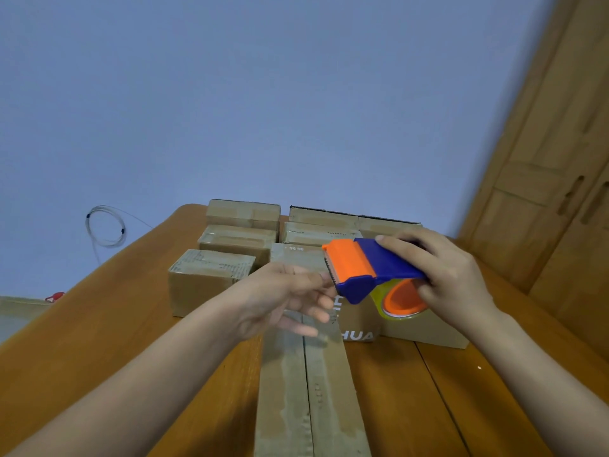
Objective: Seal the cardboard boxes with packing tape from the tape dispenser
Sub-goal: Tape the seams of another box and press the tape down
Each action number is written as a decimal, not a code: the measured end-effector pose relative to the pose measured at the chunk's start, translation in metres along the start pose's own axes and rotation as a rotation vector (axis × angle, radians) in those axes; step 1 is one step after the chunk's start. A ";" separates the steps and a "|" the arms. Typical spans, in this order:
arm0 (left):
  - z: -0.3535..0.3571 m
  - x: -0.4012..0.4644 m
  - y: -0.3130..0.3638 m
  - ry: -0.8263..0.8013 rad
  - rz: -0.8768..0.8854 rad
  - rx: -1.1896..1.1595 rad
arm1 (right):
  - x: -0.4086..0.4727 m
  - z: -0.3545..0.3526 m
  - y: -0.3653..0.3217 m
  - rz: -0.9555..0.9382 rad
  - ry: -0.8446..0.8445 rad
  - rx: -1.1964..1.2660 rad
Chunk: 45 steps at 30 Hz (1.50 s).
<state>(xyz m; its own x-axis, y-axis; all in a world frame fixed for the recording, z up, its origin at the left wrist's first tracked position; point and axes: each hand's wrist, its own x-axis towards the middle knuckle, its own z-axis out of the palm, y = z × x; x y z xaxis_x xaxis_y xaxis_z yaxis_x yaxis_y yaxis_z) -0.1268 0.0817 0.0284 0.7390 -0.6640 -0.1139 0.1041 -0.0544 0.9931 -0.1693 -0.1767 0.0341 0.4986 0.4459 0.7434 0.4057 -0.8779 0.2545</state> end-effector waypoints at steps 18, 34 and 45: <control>-0.026 0.020 0.013 0.059 -0.155 0.298 | -0.003 0.026 0.003 -0.129 -0.083 -0.160; -0.107 -0.006 -0.028 0.065 -0.130 0.175 | -0.037 0.018 0.041 -0.110 -0.209 -0.202; -0.088 0.004 -0.044 0.158 -0.067 0.191 | -0.044 0.033 0.045 -0.068 -0.257 -0.178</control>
<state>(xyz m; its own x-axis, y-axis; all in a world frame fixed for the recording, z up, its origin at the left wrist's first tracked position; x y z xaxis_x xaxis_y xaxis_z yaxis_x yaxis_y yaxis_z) -0.0702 0.1474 -0.0186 0.8309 -0.5305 -0.1678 0.0395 -0.2445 0.9688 -0.1480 -0.2303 -0.0077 0.6614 0.5142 0.5461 0.3153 -0.8512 0.4196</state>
